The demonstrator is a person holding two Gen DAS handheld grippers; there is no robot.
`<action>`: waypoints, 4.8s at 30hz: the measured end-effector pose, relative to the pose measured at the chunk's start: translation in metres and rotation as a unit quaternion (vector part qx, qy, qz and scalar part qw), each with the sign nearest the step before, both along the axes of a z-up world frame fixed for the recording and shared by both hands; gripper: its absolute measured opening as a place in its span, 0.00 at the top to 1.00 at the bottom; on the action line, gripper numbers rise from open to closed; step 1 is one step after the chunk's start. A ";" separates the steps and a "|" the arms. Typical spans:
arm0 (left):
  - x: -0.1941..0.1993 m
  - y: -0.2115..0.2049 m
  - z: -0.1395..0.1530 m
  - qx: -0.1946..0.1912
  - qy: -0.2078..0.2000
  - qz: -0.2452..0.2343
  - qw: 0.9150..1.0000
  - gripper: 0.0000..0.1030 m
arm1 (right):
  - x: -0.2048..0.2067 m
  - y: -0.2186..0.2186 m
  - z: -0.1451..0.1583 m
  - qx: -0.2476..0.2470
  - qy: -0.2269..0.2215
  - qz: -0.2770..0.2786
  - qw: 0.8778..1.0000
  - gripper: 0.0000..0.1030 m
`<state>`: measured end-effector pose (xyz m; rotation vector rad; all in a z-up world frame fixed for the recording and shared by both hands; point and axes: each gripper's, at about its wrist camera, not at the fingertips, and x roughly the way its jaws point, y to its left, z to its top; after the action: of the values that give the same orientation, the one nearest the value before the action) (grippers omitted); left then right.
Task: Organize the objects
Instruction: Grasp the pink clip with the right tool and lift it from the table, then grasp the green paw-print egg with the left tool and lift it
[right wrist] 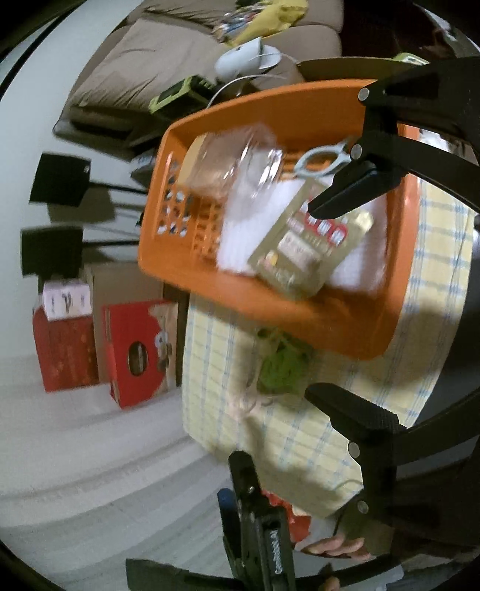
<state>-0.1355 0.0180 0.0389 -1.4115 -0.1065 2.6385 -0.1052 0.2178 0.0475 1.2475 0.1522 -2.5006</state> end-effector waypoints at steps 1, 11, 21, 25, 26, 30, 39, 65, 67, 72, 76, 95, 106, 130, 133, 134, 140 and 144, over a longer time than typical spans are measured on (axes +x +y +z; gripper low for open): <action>0.001 -0.007 -0.003 -0.005 0.000 0.006 1.000 0.06 | 0.000 -0.006 0.000 0.001 0.000 0.006 1.000 0.11; 0.002 -0.065 -0.025 -0.011 -0.017 0.059 0.998 0.04 | -0.019 -0.071 -0.010 0.015 -0.004 0.059 0.998 0.11; -0.002 -0.104 -0.043 0.001 -0.028 0.101 0.994 0.04 | -0.053 -0.116 -0.045 0.049 -0.035 0.086 0.995 0.11; -0.010 -0.113 -0.057 0.009 -0.046 0.106 0.993 0.04 | -0.065 -0.128 -0.053 0.051 -0.041 0.091 0.994 0.11; -0.012 -0.114 -0.059 0.008 -0.046 0.108 0.993 0.04 | -0.068 -0.133 -0.057 0.054 -0.043 0.093 0.993 0.11; -0.018 -0.117 -0.069 0.024 -0.056 0.108 0.992 0.04 | -0.077 -0.150 -0.070 0.070 -0.052 0.102 0.991 0.12; -0.026 -0.128 -0.083 0.033 -0.065 0.119 0.990 0.04 | -0.103 -0.184 -0.107 0.094 -0.081 0.122 0.985 0.14; -0.014 -0.123 -0.097 0.124 -0.075 0.087 0.986 0.04 | -0.127 -0.185 -0.115 0.004 -0.131 0.118 0.984 0.52; -0.012 -0.116 -0.097 0.127 -0.075 0.076 0.986 0.04 | -0.126 -0.181 -0.112 -0.011 -0.139 0.112 0.984 0.52; -0.008 -0.091 -0.095 0.133 -0.071 0.047 0.987 0.04 | -0.117 -0.174 -0.098 -0.012 -0.130 0.105 0.986 0.52; -0.006 -0.070 -0.096 0.131 -0.075 0.022 0.988 0.04 | -0.114 -0.159 -0.078 -0.018 -0.116 0.094 0.989 0.52; -0.027 0.041 -0.106 -0.011 -0.011 -0.175 0.984 0.04 | -0.073 -0.071 0.021 -0.040 -0.056 0.072 0.995 0.52; -0.044 0.065 -0.130 -0.038 -0.013 -0.234 0.971 0.14 | -0.058 -0.030 0.021 -0.039 -0.050 0.056 0.996 0.52; -0.029 0.060 -0.123 -0.007 -0.002 -0.243 0.970 0.60 | -0.055 -0.001 0.008 -0.036 -0.055 0.026 0.998 0.52; -0.025 0.058 -0.121 -0.005 0.002 -0.238 0.971 0.63 | -0.052 -0.002 0.007 -0.035 -0.055 0.026 0.997 0.52; -0.024 0.057 -0.120 -0.004 0.002 -0.237 0.971 0.64 | -0.051 -0.002 0.007 -0.035 -0.055 0.026 0.998 0.52; -0.015 0.051 -0.114 -0.003 0.004 -0.233 0.972 0.70 | -0.045 0.000 0.007 -0.038 -0.054 0.027 0.997 0.52; -0.011 0.042 -0.108 0.012 0.007 -0.222 0.975 0.77 | -0.043 -0.001 0.007 -0.039 -0.054 0.027 0.997 0.52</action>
<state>-0.1464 0.0601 -0.0688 -1.2365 0.1612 2.2696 -0.1478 0.2172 0.0542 1.3258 0.0605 -2.3638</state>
